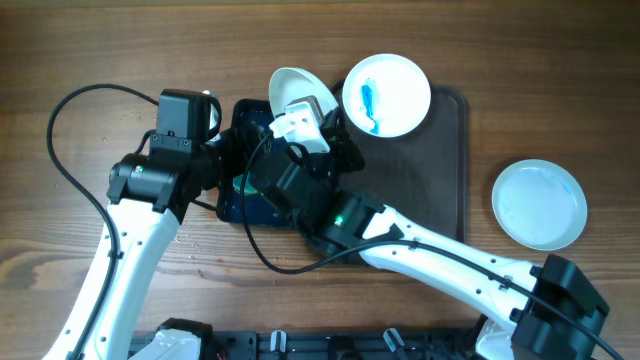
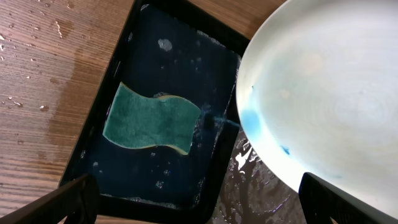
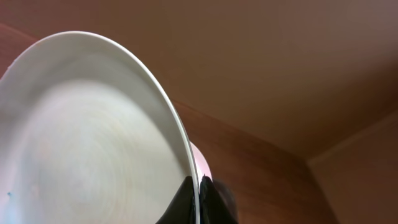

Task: Clean dirty plates on tray and stack at the side
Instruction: 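Lift the second plate with right gripper and tilt it over black tray, then stack the second plate onto the first plate at the right side, then drag the last plate toward the tray center with the right gripper, then grasp the sponge with left gripper and move it toward the last plate, then scrub the last plate with the sponge while right gripper holds rim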

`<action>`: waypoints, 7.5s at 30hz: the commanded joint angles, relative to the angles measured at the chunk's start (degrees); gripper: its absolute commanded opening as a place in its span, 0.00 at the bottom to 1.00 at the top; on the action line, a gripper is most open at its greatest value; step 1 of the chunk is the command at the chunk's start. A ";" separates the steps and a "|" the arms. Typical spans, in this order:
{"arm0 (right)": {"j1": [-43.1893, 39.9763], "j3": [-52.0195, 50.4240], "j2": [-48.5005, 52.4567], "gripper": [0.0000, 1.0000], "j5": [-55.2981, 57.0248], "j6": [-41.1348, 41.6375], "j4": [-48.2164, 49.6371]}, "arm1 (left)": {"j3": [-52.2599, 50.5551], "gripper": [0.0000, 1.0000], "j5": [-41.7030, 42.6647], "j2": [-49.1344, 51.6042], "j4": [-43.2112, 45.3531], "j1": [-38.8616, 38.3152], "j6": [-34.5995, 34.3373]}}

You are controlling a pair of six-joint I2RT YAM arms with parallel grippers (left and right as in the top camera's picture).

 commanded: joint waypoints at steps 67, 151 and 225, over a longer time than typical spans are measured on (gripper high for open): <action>-96.54 -5.18 -7.76 0.56 -78.40 19.91 -44.74 | 0.17 1.00 0.63 -0.48 0.00 0.28 0.50; -54.25 -23.96 -28.63 0.33 -84.61 14.93 -32.98 | -1.92 0.80 -11.58 23.82 5.81 -6.32 -1.03; -55.76 -24.50 2.43 0.04 -84.85 14.84 -22.64 | 9.31 0.04 -11.37 44.33 11.82 -24.59 -6.23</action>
